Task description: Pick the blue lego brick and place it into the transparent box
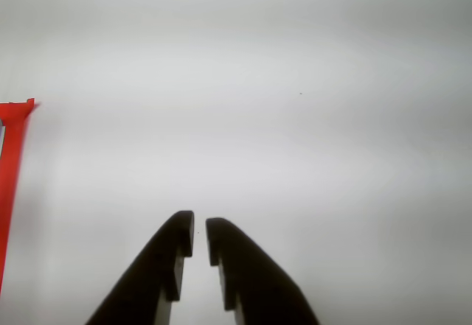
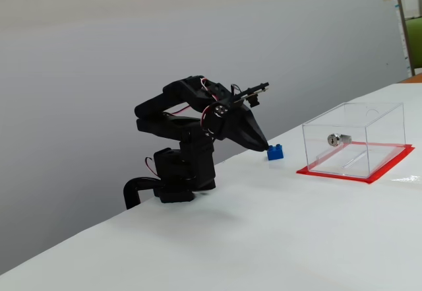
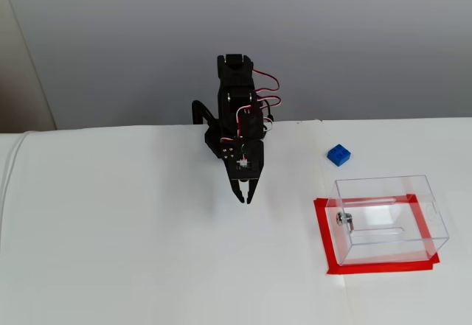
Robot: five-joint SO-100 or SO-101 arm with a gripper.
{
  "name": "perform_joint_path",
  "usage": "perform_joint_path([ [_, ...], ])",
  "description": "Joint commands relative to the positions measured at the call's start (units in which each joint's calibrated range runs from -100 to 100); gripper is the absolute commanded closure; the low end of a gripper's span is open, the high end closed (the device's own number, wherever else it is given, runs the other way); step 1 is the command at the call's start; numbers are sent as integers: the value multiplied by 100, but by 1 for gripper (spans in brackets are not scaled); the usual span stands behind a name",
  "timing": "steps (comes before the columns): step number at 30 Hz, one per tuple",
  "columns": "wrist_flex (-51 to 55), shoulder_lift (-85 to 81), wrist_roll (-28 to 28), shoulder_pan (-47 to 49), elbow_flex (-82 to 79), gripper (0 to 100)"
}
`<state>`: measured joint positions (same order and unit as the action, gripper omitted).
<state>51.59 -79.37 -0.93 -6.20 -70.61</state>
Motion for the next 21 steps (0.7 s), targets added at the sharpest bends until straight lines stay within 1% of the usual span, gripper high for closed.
perform_joint_path([
  [1,229,533,30,276,840,98],
  [7,1064,1000,20,1348,1347,98],
  [21,1064,1093,56,4653,1130,98],
])
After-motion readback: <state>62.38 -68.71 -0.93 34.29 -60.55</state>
